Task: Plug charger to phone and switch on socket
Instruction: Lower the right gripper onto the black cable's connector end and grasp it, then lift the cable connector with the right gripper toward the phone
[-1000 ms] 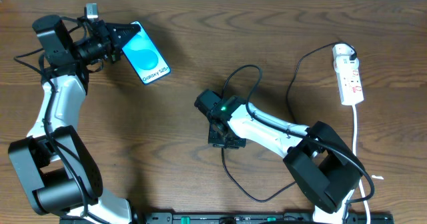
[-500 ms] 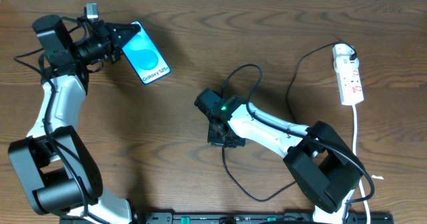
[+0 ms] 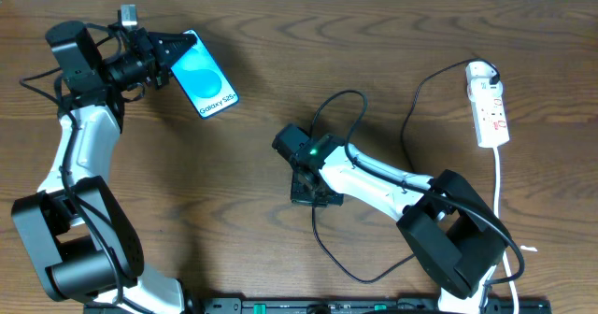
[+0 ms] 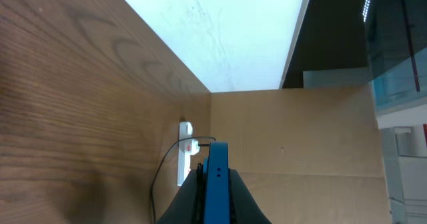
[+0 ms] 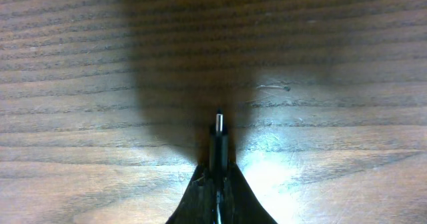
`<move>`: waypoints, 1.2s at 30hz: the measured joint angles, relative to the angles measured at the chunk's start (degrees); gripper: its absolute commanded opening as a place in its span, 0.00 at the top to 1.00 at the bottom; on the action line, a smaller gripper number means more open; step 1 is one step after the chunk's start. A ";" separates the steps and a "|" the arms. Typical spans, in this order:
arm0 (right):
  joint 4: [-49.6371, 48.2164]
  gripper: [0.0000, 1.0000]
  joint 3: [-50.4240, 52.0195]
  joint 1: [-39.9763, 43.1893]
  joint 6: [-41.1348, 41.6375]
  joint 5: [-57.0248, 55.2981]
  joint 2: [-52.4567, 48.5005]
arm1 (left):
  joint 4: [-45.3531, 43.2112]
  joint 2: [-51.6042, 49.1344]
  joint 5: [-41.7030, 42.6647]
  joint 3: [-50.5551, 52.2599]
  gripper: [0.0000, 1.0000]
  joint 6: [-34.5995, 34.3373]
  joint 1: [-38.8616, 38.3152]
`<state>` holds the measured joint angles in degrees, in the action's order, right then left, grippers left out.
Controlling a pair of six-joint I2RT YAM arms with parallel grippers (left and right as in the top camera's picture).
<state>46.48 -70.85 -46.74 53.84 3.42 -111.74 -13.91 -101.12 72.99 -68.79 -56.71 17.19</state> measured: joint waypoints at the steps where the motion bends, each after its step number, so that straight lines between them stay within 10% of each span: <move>1: 0.00 0.99 0.00 0.02 0.00 0.02 0.00 | 0.00 0.00 0.00 0.00 0.93 0.00 0.00; 16: -3.19 0.99 -0.44 10.86 -8.46 14.43 -0.02 | 0.00 0.00 -0.02 0.00 0.92 0.00 0.00; 36: -34.27 0.99 -0.76 22.40 -25.18 57.81 -0.04 | -7.15 0.00 0.09 0.02 0.93 -3.78 0.00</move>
<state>12.21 -71.61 -24.34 28.67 61.23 -111.79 -21.06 -101.12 73.08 -68.77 -60.49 17.19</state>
